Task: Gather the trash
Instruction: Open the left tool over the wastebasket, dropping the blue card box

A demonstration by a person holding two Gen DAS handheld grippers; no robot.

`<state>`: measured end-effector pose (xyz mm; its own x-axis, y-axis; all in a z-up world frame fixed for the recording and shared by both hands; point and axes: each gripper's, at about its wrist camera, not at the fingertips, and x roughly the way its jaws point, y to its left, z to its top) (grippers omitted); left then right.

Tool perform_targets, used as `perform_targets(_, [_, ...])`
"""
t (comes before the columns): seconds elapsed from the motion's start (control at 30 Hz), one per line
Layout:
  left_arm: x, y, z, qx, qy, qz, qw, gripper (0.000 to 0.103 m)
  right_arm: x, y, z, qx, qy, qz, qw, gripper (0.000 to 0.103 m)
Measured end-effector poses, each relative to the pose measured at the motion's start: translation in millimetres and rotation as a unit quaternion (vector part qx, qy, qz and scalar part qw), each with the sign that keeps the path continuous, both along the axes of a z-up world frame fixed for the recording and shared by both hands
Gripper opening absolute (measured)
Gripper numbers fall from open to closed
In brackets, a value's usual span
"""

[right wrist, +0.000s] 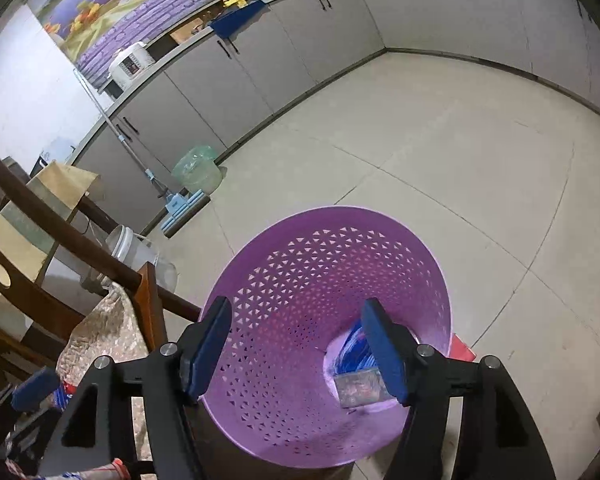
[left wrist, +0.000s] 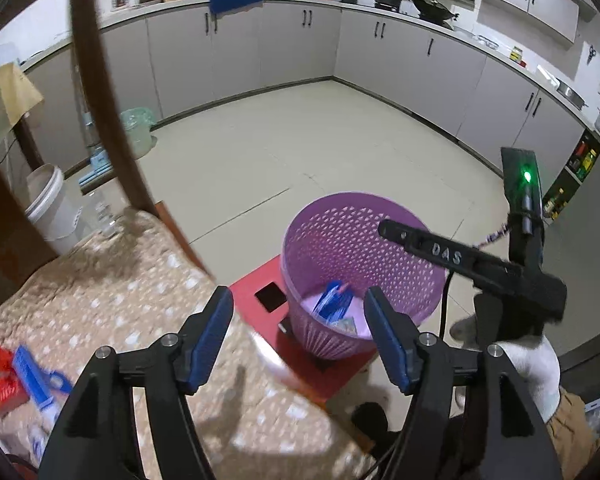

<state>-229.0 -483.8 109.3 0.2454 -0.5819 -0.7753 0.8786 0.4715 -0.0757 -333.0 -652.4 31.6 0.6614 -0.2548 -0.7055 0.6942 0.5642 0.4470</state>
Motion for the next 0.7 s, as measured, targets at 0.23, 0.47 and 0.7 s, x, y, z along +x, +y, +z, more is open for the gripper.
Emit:
perform_targets(0.23, [-11, 61, 10, 0.001, -0.023, 0.024, 0.9995, 0.067, 23, 30, 10, -0.036, 0.01, 0.032, 0.999, 0.072])
perform_targets(0.47, [-10, 142, 18, 0.002, -0.029, 0.079, 0.9964, 0.069, 51, 67, 13, -0.06, 0.021, 0.07, 0.996, 0.072])
perform_targets(0.7, [11, 241, 32, -0.003, -0.04, 0.179, 0.983, 0.071, 84, 125, 18, -0.103, 0.034, 0.126, 0.986, 0.072])
